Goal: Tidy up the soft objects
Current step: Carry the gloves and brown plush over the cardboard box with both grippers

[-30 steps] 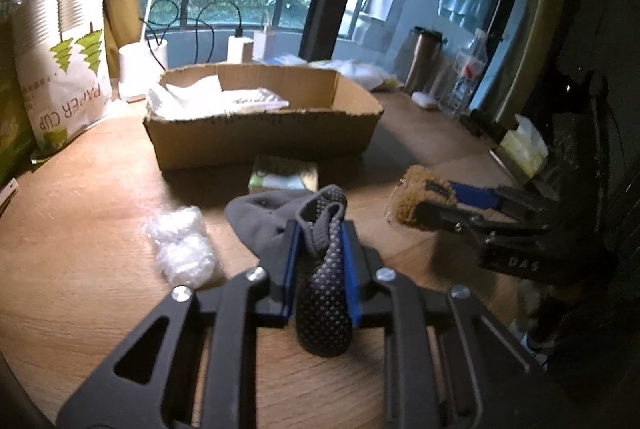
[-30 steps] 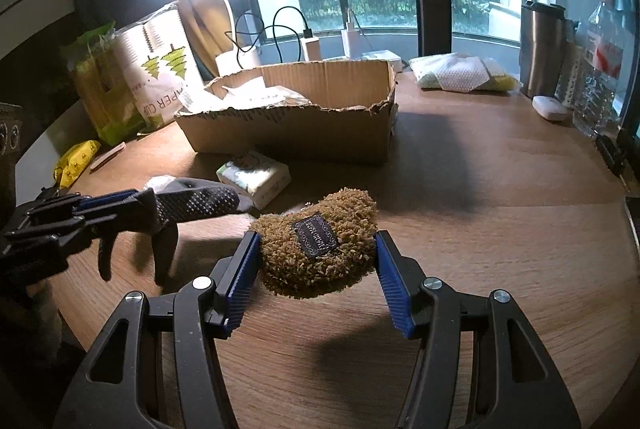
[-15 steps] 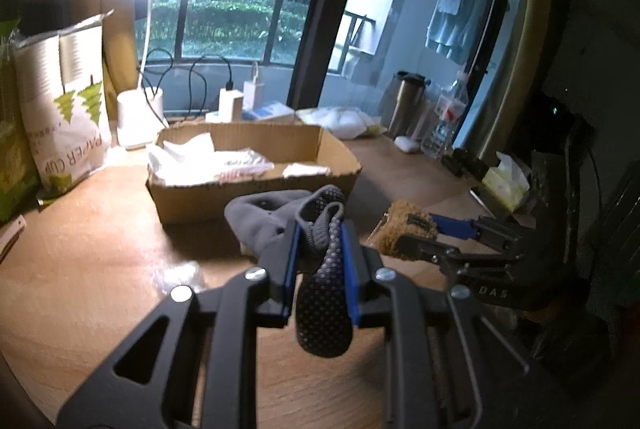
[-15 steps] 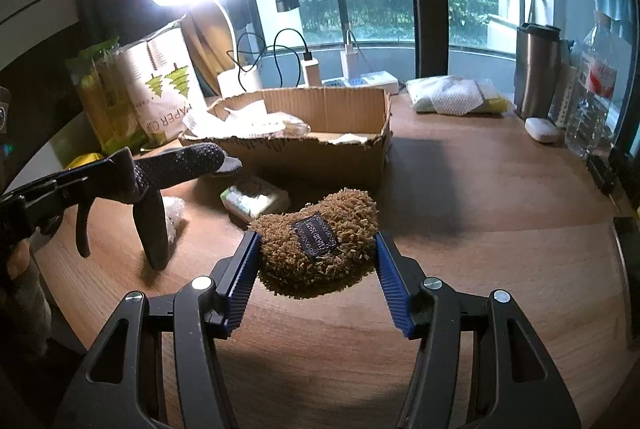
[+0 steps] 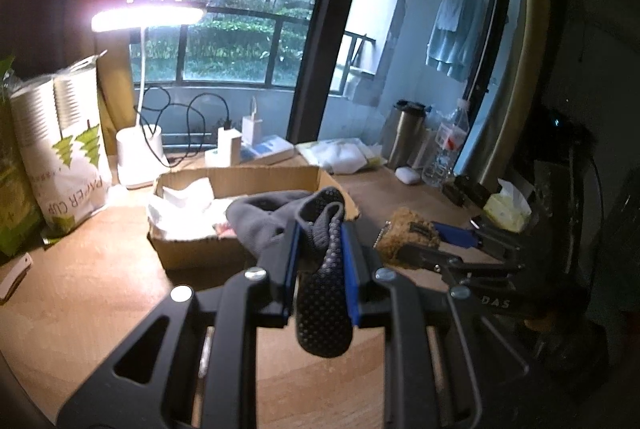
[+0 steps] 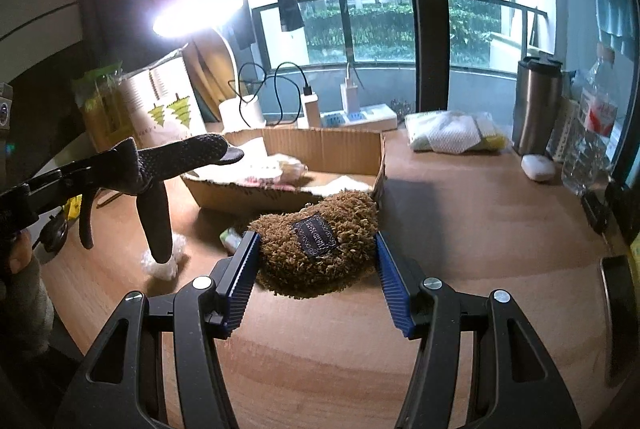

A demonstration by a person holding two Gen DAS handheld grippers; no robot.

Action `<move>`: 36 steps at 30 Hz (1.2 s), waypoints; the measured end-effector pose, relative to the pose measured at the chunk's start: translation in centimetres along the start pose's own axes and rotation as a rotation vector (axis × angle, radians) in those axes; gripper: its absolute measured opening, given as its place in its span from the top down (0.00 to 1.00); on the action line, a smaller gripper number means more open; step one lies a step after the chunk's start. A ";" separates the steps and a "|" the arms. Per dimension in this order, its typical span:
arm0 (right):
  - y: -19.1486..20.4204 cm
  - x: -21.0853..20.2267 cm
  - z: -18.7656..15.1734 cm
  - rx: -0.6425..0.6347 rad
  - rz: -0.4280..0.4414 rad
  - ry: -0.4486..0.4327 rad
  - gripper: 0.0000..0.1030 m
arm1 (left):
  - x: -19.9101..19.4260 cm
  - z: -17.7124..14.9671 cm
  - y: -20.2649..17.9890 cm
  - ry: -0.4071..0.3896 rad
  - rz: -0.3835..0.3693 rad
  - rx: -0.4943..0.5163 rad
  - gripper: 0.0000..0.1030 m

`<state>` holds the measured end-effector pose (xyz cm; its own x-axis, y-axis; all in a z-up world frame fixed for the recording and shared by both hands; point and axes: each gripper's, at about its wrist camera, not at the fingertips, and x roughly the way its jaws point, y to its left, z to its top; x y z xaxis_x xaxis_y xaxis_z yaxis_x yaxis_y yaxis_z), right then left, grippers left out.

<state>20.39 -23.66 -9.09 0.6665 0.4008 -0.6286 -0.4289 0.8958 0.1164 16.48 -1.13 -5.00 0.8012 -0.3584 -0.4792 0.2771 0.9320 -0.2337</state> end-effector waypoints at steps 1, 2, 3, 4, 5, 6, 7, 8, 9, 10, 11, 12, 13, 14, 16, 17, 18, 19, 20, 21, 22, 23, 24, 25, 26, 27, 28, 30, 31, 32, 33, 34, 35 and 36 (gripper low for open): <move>-0.1 0.0 0.3 -0.001 0.001 -0.004 0.41 | 0.1 0.3 0.0 -0.004 0.002 0.002 0.80; -0.2 0.0 0.6 -0.003 0.004 -0.010 0.41 | 0.3 0.5 0.0 -0.008 0.002 0.003 0.80; -0.3 0.0 0.9 -0.004 0.005 -0.016 0.41 | 0.4 0.7 0.0 -0.012 0.003 0.005 0.80; -0.4 0.1 1.1 -0.005 0.007 -0.020 0.41 | 0.6 1.0 0.1 -0.015 0.006 0.007 0.80; -0.5 0.2 1.4 -0.005 0.009 -0.025 0.41 | 0.7 1.2 0.1 -0.019 0.009 0.006 0.80; -0.6 0.2 1.6 -0.006 0.011 -0.028 0.41 | 0.9 1.4 0.2 -0.022 0.010 0.005 0.80; -0.7 0.3 1.9 -0.007 0.013 -0.031 0.41 | 1.2 1.7 0.3 -0.025 0.012 0.004 0.80; -0.8 0.5 2.1 -0.009 0.015 -0.035 0.41 | 1.4 1.9 0.4 -0.026 0.013 0.004 0.80; -0.9 0.6 2.3 -0.010 0.017 -0.038 0.41 | 1.7 2.1 0.4 -0.028 0.013 0.005 0.80; -1.0 0.7 2.6 -0.009 0.018 -0.041 0.41 | 1.9 2.3 0.4 -0.031 0.014 0.007 0.80; -1.2 0.9 2.9 -0.008 0.020 -0.044 0.41 | 2.0 2.4 0.4 -0.034 0.017 0.010 0.80; -1.3 1.1 3.1 -0.008 0.022 -0.047 0.41 | 2.3 2.6 0.4 -0.037 0.021 0.013 0.80; -1.4 1.3 3.3 -0.009 0.024 -0.049 0.41 | 2.6 2.8 0.4 -0.040 0.025 0.018 0.80; -1.5 1.5 3.5 -0.010 0.025 -0.051 0.41 | 3.0 2.9 0.4 -0.044 0.030 0.024 0.80; -1.7 1.9 3.9 -0.014 0.030 -0.057 0.41 | 3.5 3.1 0.5 -0.046 0.035 0.028 0.80; -1.8 2.0 4.1 -0.014 0.031 -0.059 0.41 | 3.8 3.3 0.5 -0.046 0.036 0.029 0.80; -2.0 2.3 4.4 -0.014 0.033 -0.063 0.41 | 4.2 3.3 0.5 -0.048 0.039 0.029 0.80; -2.1 2.5 4.5 -0.014 0.035 -0.065 0.41 | 4.7 3.4 0.6 -0.049 0.043 0.029 0.80; -2.3 2.7 4.7 -0.013 0.036 -0.069 0.41 | 5.0 3.5 0.7 -0.049 0.045 0.030 0.80; -2.4 2.9 4.9 -0.012 0.038 -0.070 0.41 | 5.2 3.6 0.6 -0.049 0.047 0.031 0.80; -2.6 3.1 5.0 -0.011 0.040 -0.070 0.41 | 5.6 3.7 0.6 -0.049 0.050 0.032 0.80; -2.7 3.5 5.2 -0.010 0.042 -0.070 0.41 | 6.2 3.7 0.7 -0.045 0.053 0.036 0.80; -2.9 3.8 5.3 -0.009 0.044 -0.069 0.41 | 6.5 3.8 0.6 -0.044 0.056 0.040 0.80; -3.0 4.0 5.4 -0.009 0.046 -0.067 0.41 | 7.0 3.8 0.6 -0.041 0.058 0.042 0.80; -3.1 4.5 5.6 -0.010 0.050 -0.065 0.41 | 7.4 3.8 0.6 -0.037 0.058 0.044 0.80; -3.2 4.7 5.7 -0.009 0.052 -0.064 0.41 | 7.9 3.9 0.7 -0.033 0.056 0.044 0.80; -3.4 5.1 5.8 -0.008 0.055 -0.062 0.41 | 8.4 3.9 0.7 -0.031 0.056 0.043 0.80; -3.6 5.8 6.1 -0.008 0.059 -0.057 0.41 | 9.5 4.0 0.8 -0.021 0.059 0.043 0.80; -3.7 6.1 6.2 -0.007 0.060 -0.055 0.41 | 9.8 4.0 0.7 -0.017 0.057 0.040 0.80; -3.9 6.4 6.3 -0.006 0.062 -0.054 0.41 | 10.4 3.9 0.9 -0.011 0.056 0.037 0.80; -4.1 6.7 6.5 -0.005 0.063 -0.053 0.41 | 10.8 3.9 0.9 -0.005 0.056 0.036 0.80; -4.2 7.0 6.6 -0.003 0.063 -0.052 0.41 | 11.4 3.9 1.0 0.003 0.055 0.033 0.80; -4.4 7.4 6.7 0.002 0.065 -0.049 0.41 | 12.0 3.8 1.2 0.013 0.055 0.030 0.80; -4.5 7.6 6.8 0.004 0.067 -0.047 0.41 | 12.6 3.8 1.3 0.024 0.056 0.026 0.80</move>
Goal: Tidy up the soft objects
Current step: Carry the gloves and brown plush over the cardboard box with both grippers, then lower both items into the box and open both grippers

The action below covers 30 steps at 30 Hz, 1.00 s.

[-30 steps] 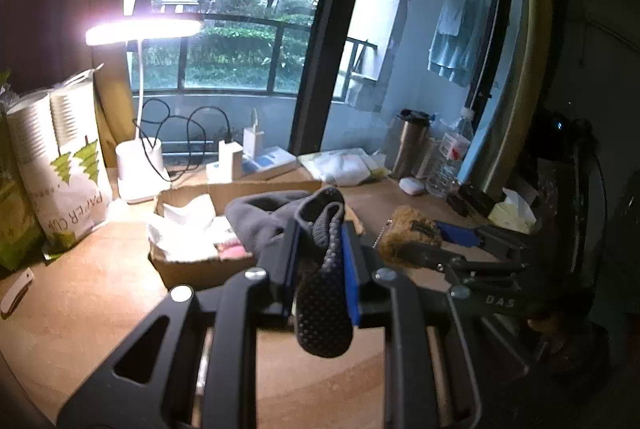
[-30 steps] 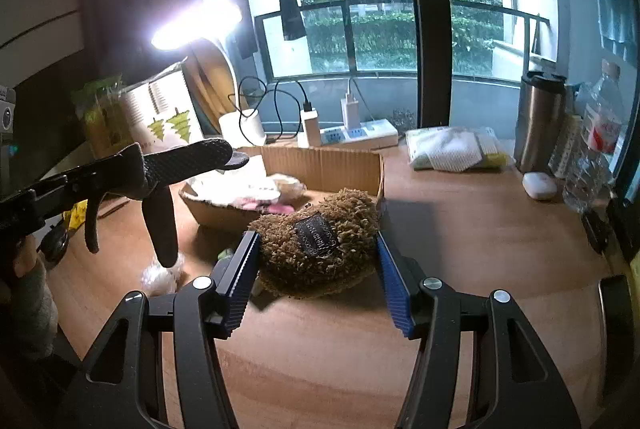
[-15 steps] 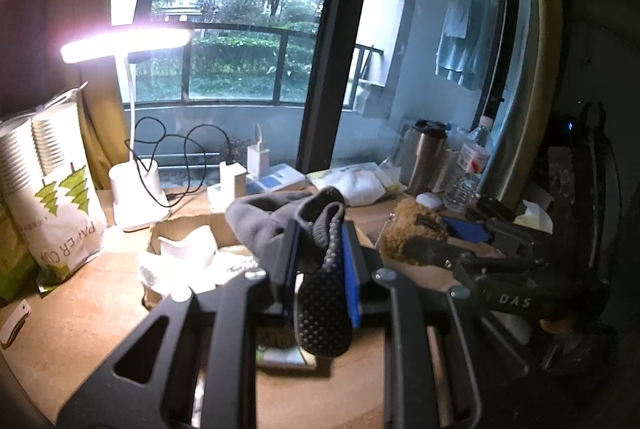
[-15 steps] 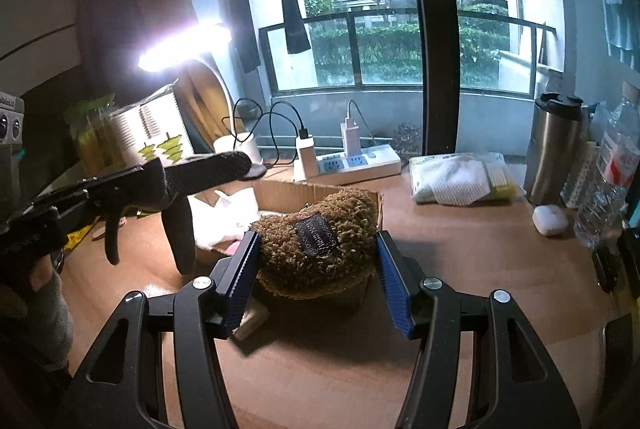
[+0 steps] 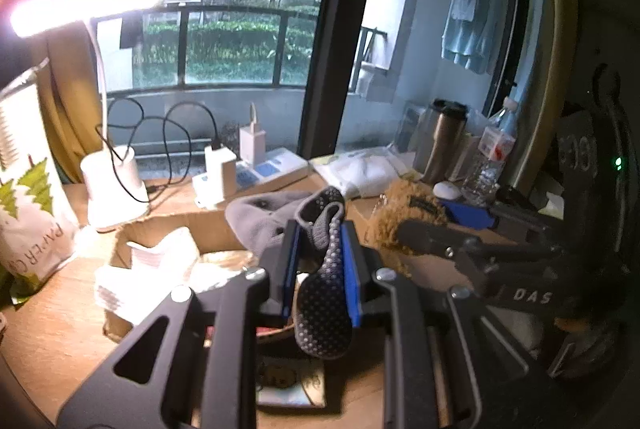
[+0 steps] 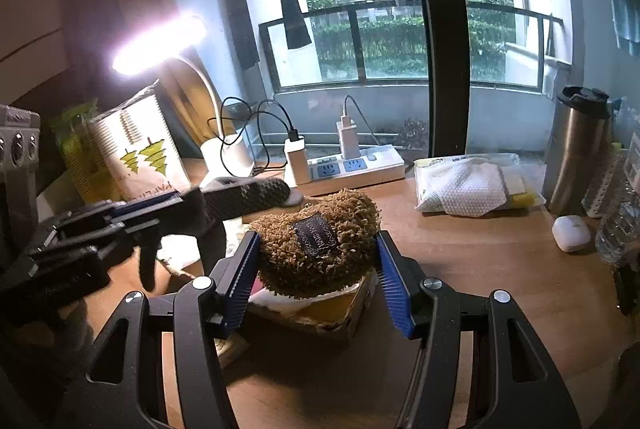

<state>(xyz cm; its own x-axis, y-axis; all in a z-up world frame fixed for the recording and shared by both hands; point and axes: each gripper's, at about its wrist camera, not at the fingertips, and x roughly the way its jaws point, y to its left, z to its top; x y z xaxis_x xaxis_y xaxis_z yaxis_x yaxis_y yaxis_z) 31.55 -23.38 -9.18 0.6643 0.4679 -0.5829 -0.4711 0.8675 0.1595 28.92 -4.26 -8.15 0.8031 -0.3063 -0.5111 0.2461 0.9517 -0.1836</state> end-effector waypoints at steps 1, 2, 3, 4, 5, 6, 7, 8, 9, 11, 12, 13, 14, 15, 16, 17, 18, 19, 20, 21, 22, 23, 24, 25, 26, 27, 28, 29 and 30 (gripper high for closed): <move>-0.2 0.3 0.1 0.002 0.001 0.003 0.41 | 0.5 -0.1 0.1 0.009 -0.001 -0.002 0.80; -0.4 0.8 0.1 0.005 0.002 0.009 0.41 | 1.1 -0.1 0.2 0.021 -0.003 -0.006 0.80; -0.5 1.2 0.1 0.006 0.002 0.015 0.41 | 1.7 -0.2 0.3 0.035 -0.006 -0.008 0.80; -0.7 1.6 0.1 0.007 0.001 0.021 0.41 | 2.2 -0.4 0.3 0.044 -0.008 -0.009 0.80; -0.8 1.9 0.1 0.008 0.001 0.025 0.41 | 2.8 -0.5 0.4 0.057 -0.011 -0.012 0.80; -1.0 2.2 0.0 0.011 0.002 0.028 0.41 | 3.4 -0.7 0.5 0.072 -0.014 -0.017 0.80; -1.2 2.6 0.0 0.017 0.003 0.033 0.41 | 4.1 -0.9 0.6 0.090 -0.018 -0.022 0.80; -1.3 2.9 -0.1 0.018 0.005 0.036 0.42 | 4.6 -1.1 0.6 0.101 -0.018 -0.023 0.80; -1.4 3.1 -0.1 0.018 0.005 0.039 0.41 | 5.1 -1.2 0.7 0.114 -0.018 -0.026 0.80; -1.6 3.9 -0.1 0.020 0.005 0.048 0.42 | 5.9 -1.6 0.8 0.135 -0.019 -0.034 0.78; -1.7 4.2 -0.2 0.022 0.008 0.053 0.41 | 6.3 -1.7 0.9 0.147 -0.018 -0.037 0.78; -1.7 4.7 -0.3 0.024 0.009 0.058 0.41 | 6.8 -2.0 1.1 0.164 -0.016 -0.040 0.78; -1.8 5.0 -0.4 0.026 0.012 0.063 0.41 | 7.2 -2.2 1.2 0.179 -0.014 -0.048 0.77; -1.7 5.4 -0.5 0.027 0.014 0.069 0.41 | 7.4 -2.4 1.4 0.189 -0.014 -0.055 0.76; -1.7 5.7 -0.5 0.027 0.016 0.074 0.41 | 7.7 -2.6 1.5 0.200 -0.016 -0.064 0.75; -1.5 6.1 -0.6 0.026 0.019 0.081 0.41 | 7.8 -2.7 1.7 0.205 -0.017 -0.068 0.74; -1.4 6.4 -0.7 0.024 0.022 0.086 0.41 | 7.8 -2.7 1.7 0.209 -0.016 -0.069 0.74; -1.4 6.6 -0.8 0.022 0.024 0.089 0.41 | 7.8 -2.8 1.8 0.212 -0.009 -0.065 0.72; -1.3 6.7 -0.8 0.018 0.020 0.080 0.41 | 7.9 -2.8 1.7 0.213 -0.010 -0.062 0.71; -1.3 6.7 -0.8 0.018 0.023 0.082 0.41 | 8.0 -2.8 1.7 0.216 -0.009 -0.059 0.71; -1.3 6.8 -0.7 0.021 0.024 0.079 0.41 | 8.0 -2.9 1.6 0.220 -0.006 -0.051 0.69; -1.4 6.8 -0.7 0.023 0.026 0.078 0.41 | 7.9 -2.9 1.6 0.221 -0.005 -0.047 0.66; -1.4 6.8 -0.7 0.024 0.027 0.079 0.41 | 7.9 -2.9 1.5 0.220 -0.005 -0.044 0.63; -1.4 6.8 -0.7 0.025 0.025 0.080 0.41 | 7.7 -2.9 1.5 0.220 -0.006 -0.043 0.55; -1.4 6.8 -0.6 0.026 0.024 0.081 0.41 | 7.5 -2.9 1.6 0.218 -0.008 -0.044 0.49; -1.4 6.8 -0.6 0.028 0.023 0.082 0.41 | 7.3 -2.9 1.6 0.214 -0.008 -0.045 0.49; -1.4 6.8 -0.6 0.030 0.022 0.083 0.41 | 7.0 -2.9 1.6 0.212 -0.004 -0.042 0.49; -1.4 6.7 -0.5 0.033 0.019 0.082 0.40 | 6.8 -2.8 1.6 0.208 0.004 -0.036 0.49; -1.3 6.7 -0.5 0.034 0.017 0.079 0.38 | 6.5 -2.8 1.6 0.204 0.013 -0.032 0.49</move>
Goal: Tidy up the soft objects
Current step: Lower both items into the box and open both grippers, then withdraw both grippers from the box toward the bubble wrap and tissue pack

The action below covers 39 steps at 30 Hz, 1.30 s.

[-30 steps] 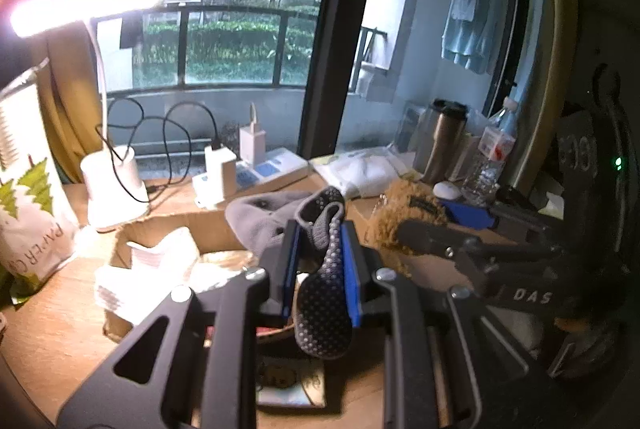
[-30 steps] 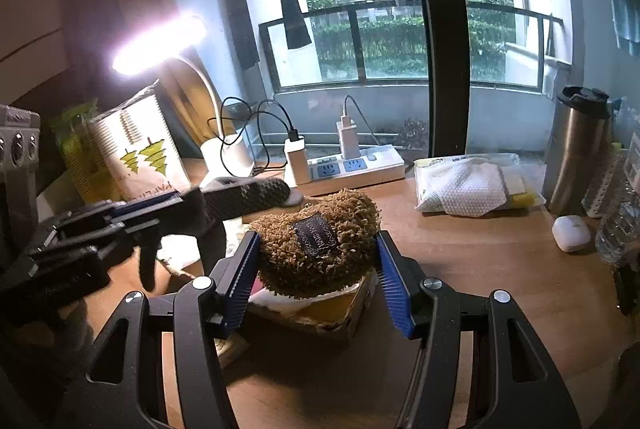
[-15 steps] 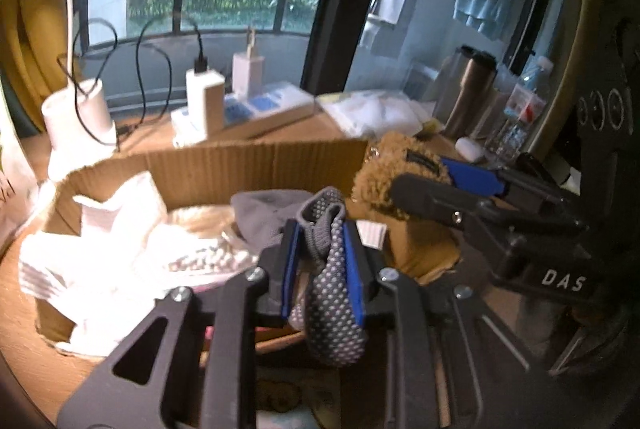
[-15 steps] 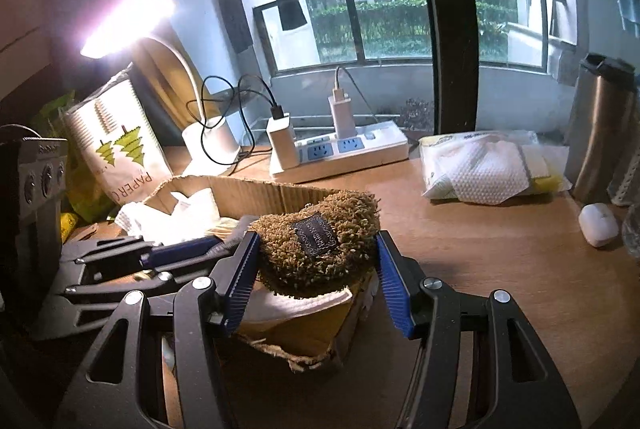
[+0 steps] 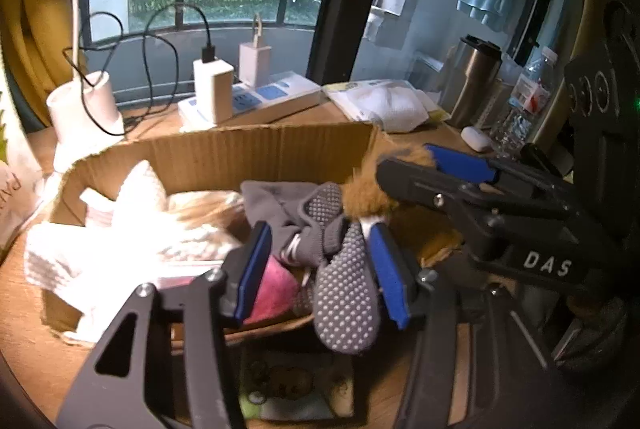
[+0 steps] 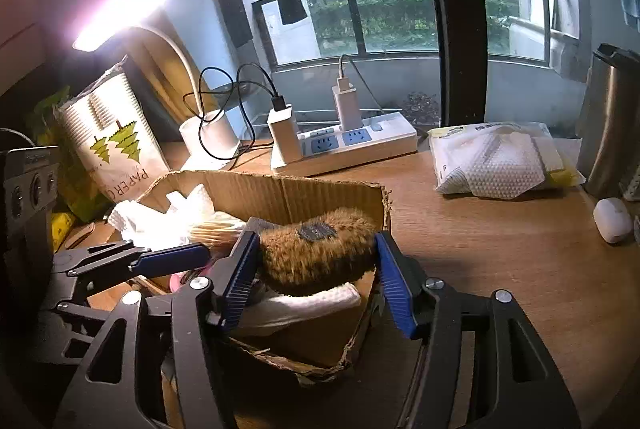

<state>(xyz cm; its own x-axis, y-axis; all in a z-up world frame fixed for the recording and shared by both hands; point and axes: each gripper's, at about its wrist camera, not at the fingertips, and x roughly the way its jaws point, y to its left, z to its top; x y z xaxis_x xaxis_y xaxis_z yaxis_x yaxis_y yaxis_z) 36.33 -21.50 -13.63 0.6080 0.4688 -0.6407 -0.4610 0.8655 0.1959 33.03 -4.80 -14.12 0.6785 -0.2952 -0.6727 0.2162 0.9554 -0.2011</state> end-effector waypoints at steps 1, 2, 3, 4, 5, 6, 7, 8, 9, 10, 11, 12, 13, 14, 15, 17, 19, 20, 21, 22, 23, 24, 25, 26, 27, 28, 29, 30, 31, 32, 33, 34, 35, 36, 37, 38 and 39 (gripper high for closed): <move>0.1 -0.1 0.1 0.002 -0.003 -0.004 0.37 | -0.3 0.0 0.1 -0.004 0.006 0.000 0.49; 0.1 -0.4 0.1 0.004 -0.005 -0.011 0.34 | -0.6 0.0 0.2 -0.008 0.012 -0.003 0.48; 0.2 -0.6 0.2 0.005 -0.005 -0.018 0.33 | -0.9 -0.1 0.4 -0.012 0.018 -0.005 0.48; 0.3 -0.8 0.3 0.005 -0.006 -0.023 0.33 | -1.3 -0.1 0.5 -0.019 0.026 -0.006 0.48; 0.5 -1.1 0.4 0.004 -0.009 -0.031 0.33 | -1.6 -0.1 0.6 -0.023 0.031 -0.007 0.47; 0.6 -1.3 0.5 0.003 -0.012 -0.036 0.33 | -2.0 -0.2 0.7 -0.027 0.036 -0.009 0.46; 0.8 -1.6 0.5 0.003 -0.014 -0.040 0.33 | -2.2 -0.2 0.8 -0.031 0.040 -0.012 0.43; 0.9 -1.9 0.5 0.003 -0.014 -0.045 0.33 | -2.6 -0.3 1.0 -0.036 0.045 -0.015 0.40; 1.1 -2.2 0.5 0.001 -0.016 -0.048 0.33 | -2.9 -0.3 1.0 -0.041 0.048 -0.018 0.40; 1.3 -2.4 0.5 -0.001 -0.018 -0.049 0.33 | -3.4 -0.4 1.1 -0.049 0.053 -0.021 0.39; 1.5 -2.7 0.5 -0.004 -0.019 -0.049 0.33 | -3.8 -0.5 1.2 -0.056 0.055 -0.025 0.38; 1.8 -3.0 0.5 -0.007 -0.020 -0.051 0.33 | -4.2 -0.6 1.3 -0.061 0.058 -0.028 0.38; 2.0 -3.2 0.4 -0.010 -0.022 -0.053 0.33 | -4.6 -0.7 1.4 -0.068 0.060 -0.031 0.38; 2.3 -3.5 0.4 -0.013 -0.023 -0.055 0.33 | -5.1 -0.8 1.5 -0.073 0.062 -0.033 0.38; 2.5 -3.8 0.4 -0.015 -0.023 -0.056 0.33 | -5.5 -0.9 1.5 -0.078 0.063 -0.034 0.38; 3.1 -4.5 0.3 -0.021 -0.026 -0.061 0.33 | -6.4 -1.1 1.6 -0.090 0.065 -0.036 0.38; 3.6 -5.1 0.1 -0.027 -0.029 -0.065 0.33 | -7.3 -1.4 1.6 -0.103 0.065 -0.037 0.38; 3.9 -5.4 0.1 -0.030 -0.031 -0.067 0.33 | -7.7 -1.5 1.5 -0.108 0.066 -0.037 0.38; 4.1 -5.8 0.0 -0.032 -0.033 -0.069 0.33 | -8.1 -1.7 1.6 -0.114 0.066 -0.037 0.38; 4.5 -6.1 0.0 -0.034 -0.035 -0.071 0.33 | -8.6 -1.9 1.6 -0.119 0.066 -0.038 0.37; 4.7 -6.5 -0.1 -0.038 -0.036 -0.073 0.33 | -9.0 -2.0 1.6 -0.124 0.064 -0.038 0.37; 5.0 -6.7 -0.2 -0.042 -0.039 -0.075 0.33 | -9.3 -2.2 1.6 -0.129 0.063 -0.038 0.37; 5.3 -6.9 -0.3 -0.045 -0.042 -0.076 0.33 | -9.8 -2.5 1.6 -0.134 0.064 -0.038 0.37; 5.7 -7.3 -0.4 -0.048 -0.044 -0.077 0.33 | -10.2 -2.6 1.6 -0.138 0.063 -0.038 0.37; 5.9 -7.5 -0.5 -0.051 -0.045 -0.079 0.33 | -10.5 -2.7 1.6 -0.143 0.062 -0.038 0.37; 6.3 -7.9 -0.7 -0.055 -0.048 -0.081 0.33 | -10.9 -2.9 1.6 -0.149 0.063 -0.038 0.37; 6.6 -8.1 -0.7 -0.058 -0.049 -0.083 0.33 | -11.4 -3.1 1.7 -0.154 0.063 -0.038 0.37; 6.9 -8.3 -0.8 -0.061 -0.051 -0.084 0.33 | -11.8 -3.3 1.8 -0.160 0.064 -0.039 0.37; 7.3 -8.6 -0.9 -0.065 -0.053 -0.085 0.33 | -12.2 -3.5 1.9 -0.168 0.064 -0.041 0.37; 7.6 -8.8 -1.0 -0.068 -0.054 -0.086 0.33 | -12.7 -3.7 2.1 -0.174 0.064 -0.044 0.37; 8.0 -9.0 -1.2 -0.072 -0.056 -0.086 0.33 | -13.2 -4.0 2.3 -0.179 0.065 -0.047 0.37; 8.4 -9.2 -1.3 -0.078 -0.059 -0.086 0.33 | -13.6 -4.2 2.4 -0.183 0.065 -0.050 0.37; 8.7 -9.4 -1.4 -0.081 -0.059 -0.087 0.33 | -13.9 -4.4 2.6 -0.186 0.066 -0.053 0.37; 9.1 -9.5 -1.5 -0.084 -0.060 -0.087 0.33 | -14.1 -4.7 2.8 -0.189 0.066 -0.055 0.37; 9.4 -9.7 -1.7 -0.087 -0.061 -0.087 0.33 | -14.4 -5.0 2.9 -0.192 0.068 -0.058 0.37; 9.7 -9.7 -1.9 -0.091 -0.062 -0.085 0.33 | -14.7 -5.3 3.2 -0.193 0.069 -0.062 0.37; 10.0 -9.7 -2.0 -0.093 -0.063 -0.083 0.33 | -14.9 -5.6 3.4 -0.193 0.070 -0.066 0.37</move>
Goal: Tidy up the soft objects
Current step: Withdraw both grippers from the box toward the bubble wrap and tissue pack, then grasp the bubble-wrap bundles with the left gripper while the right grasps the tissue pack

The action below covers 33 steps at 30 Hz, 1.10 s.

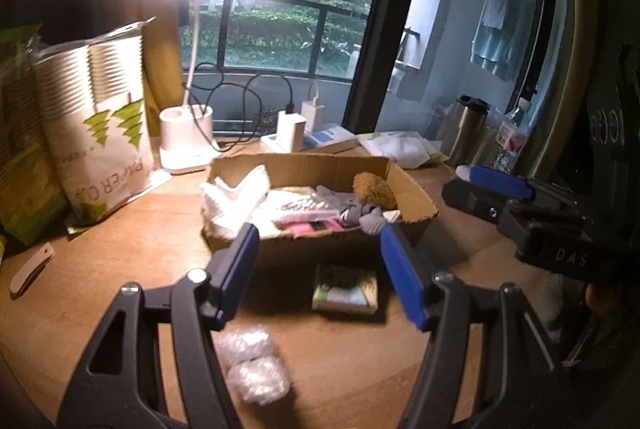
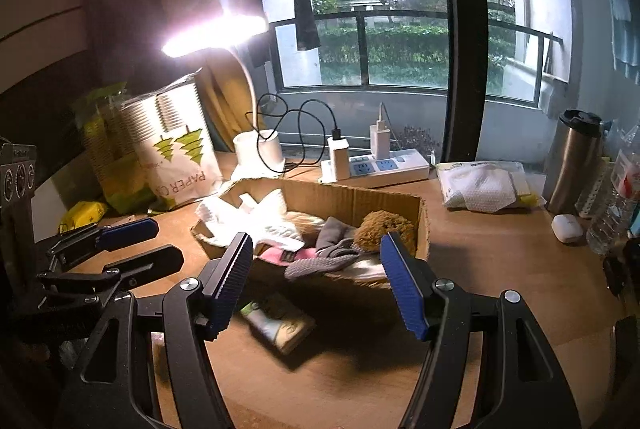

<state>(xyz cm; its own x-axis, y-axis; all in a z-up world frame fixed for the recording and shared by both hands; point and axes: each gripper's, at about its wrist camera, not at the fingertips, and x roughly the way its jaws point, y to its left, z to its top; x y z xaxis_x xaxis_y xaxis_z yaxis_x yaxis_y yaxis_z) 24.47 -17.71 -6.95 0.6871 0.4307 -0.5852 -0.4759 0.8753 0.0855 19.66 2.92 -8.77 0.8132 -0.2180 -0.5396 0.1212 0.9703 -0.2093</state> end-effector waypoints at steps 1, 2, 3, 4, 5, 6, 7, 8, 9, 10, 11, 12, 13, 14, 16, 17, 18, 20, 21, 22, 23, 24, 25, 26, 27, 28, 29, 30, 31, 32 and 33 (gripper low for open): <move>0.3 0.0 -0.1 -0.002 0.000 0.003 0.33 | -0.3 -0.3 0.3 0.000 0.003 -0.005 0.37; 0.7 0.0 -0.4 -0.004 0.002 0.007 0.33 | -0.5 -0.5 0.5 0.000 0.006 -0.009 0.37; 1.0 0.1 -0.6 -0.005 0.002 0.012 0.33 | -0.7 -0.7 0.8 0.002 0.008 -0.013 0.37; 1.2 0.2 -0.8 -0.006 0.003 0.017 0.33 | -0.9 -1.1 1.2 0.006 0.012 -0.018 0.37; 1.5 0.2 -1.1 -0.008 0.005 0.024 0.33 | -1.0 -1.4 1.5 0.007 0.016 -0.022 0.37; 1.7 0.4 -1.3 -0.009 0.006 0.029 0.33 | -1.2 -1.7 1.8 0.009 0.020 -0.026 0.37; 2.0 0.5 -1.6 -0.011 0.007 0.036 0.33 | -1.3 -2.0 2.1 0.012 0.024 -0.032 0.37; 2.3 0.7 -1.8 -0.011 0.008 0.043 0.33 | -1.4 -2.3 2.5 0.016 0.027 -0.038 0.37; 2.4 0.9 -2.1 -0.011 0.009 0.049 0.33 | -1.5 -2.6 2.8 0.019 0.031 -0.044 0.37; 2.6 1.1 -2.3 -0.010 0.010 0.057 0.33 | -1.5 -2.9 3.1 0.025 0.035 -0.050 0.37; 2.9 1.3 -2.6 -0.011 0.011 0.065 0.33 | -1.4 -3.2 3.5 0.032 0.039 -0.055 0.37; 3.1 1.6 -2.9 -0.013 0.013 0.072 0.33 | -1.3 -3.5 3.7 0.037 0.041 -0.059 0.37; 3.3 1.9 -3.1 -0.016 0.014 0.080 0.33 | -1.2 -3.8 3.9 0.044 0.044 -0.066 0.37; 3.4 2.0 -3.2 -0.019 0.013 0.086 0.33 | -1.0 -4.2 4.2 0.051 0.045 -0.071 0.37; 3.8 2.5 -3.7 -0.023 0.016 0.101 0.32 | -0.6 -4.9 4.5 0.067 0.048 -0.081 0.37; 3.9 2.9 -3.9 -0.027 0.019 0.111 0.32 | -0.4 -5.1 4.6 0.073 0.049 -0.084 0.36; 4.0 3.1 -4.1 -0.032 0.019 0.119 0.32 | -0.2 -5.4 4.8 0.081 0.049 -0.087 0.36; 4.1 3.8 -4.5 -0.040 0.018 0.136 0.29 | 0.4 -5.8 4.9 0.097 0.047 -0.089 0.36; 4.1 4.2 -4.6 -0.043 0.018 0.145 0.26 | 0.7 -5.9 4.9 0.108 0.045 -0.088 0.35; 4.1 4.6 -4.8 -0.045 0.019 0.155 0.25 | 1.0 -6.1 4.9 0.120 0.044 -0.087 0.34; 4.1 4.9 -5.0 -0.047 0.019 0.162 0.24 | 1.3 -6.2 4.9 0.129 0.041 -0.087 0.31; 4.1 5.3 -5.2 -0.049 0.018 0.171 0.24 | 1.6 -6.4 4.9 0.138 0.037 -0.088 0.29; 4.1 5.6 -5.3 -0.051 0.017 0.179 0.24 | 1.9 -6.5 4.8 0.148 0.031 -0.088 0.28; 4.1 6.0 -5.5 -0.052 0.017 0.188 0.24 | 2.1 -6.7 4.8 0.158 0.029 -0.086 0.28; 4.1 6.4 -5.6 -0.052 0.017 0.197 0.24 | 2.4 -6.9 4.7 0.166 0.030 -0.085 0.28; 4.1 6.7 -5.7 -0.052 0.017 0.204 0.24 | 2.8 -7.0 4.6 0.180 0.032 -0.083 0.28; 4.0 7.1 -5.9 -0.053 0.017 0.212 0.24 | 3.1 -7.1 4.6 0.191 0.033 -0.081 0.28; 4.0 7.5 -6.0 -0.053 0.017 0.220 0.24 | 3.3 -7.3 4.7 0.200 0.036 -0.078 0.28; 3.9 7.9 -6.1 -0.053 0.017 0.228 0.24 | 3.7 -7.4 4.7 0.211 0.043 -0.075 0.28; 3.9 8.2 -6.2 -0.052 0.018 0.237 0.24 | 4.0 -7.6 4.7 0.221 0.051 -0.073 0.28; 3.8 8.6 -6.3 -0.050 0.019 0.244 0.24 | 4.2 -7.7 4.7 0.232 0.055 -0.073 0.28</move>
<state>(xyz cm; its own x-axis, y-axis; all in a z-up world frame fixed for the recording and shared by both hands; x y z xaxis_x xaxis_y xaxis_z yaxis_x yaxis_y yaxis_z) 25.10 -12.09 -16.76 0.5278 0.3757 -0.7618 -0.5184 0.8529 0.0615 19.29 5.77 -18.36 0.6637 -0.1916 -0.7230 0.0323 0.9731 -0.2282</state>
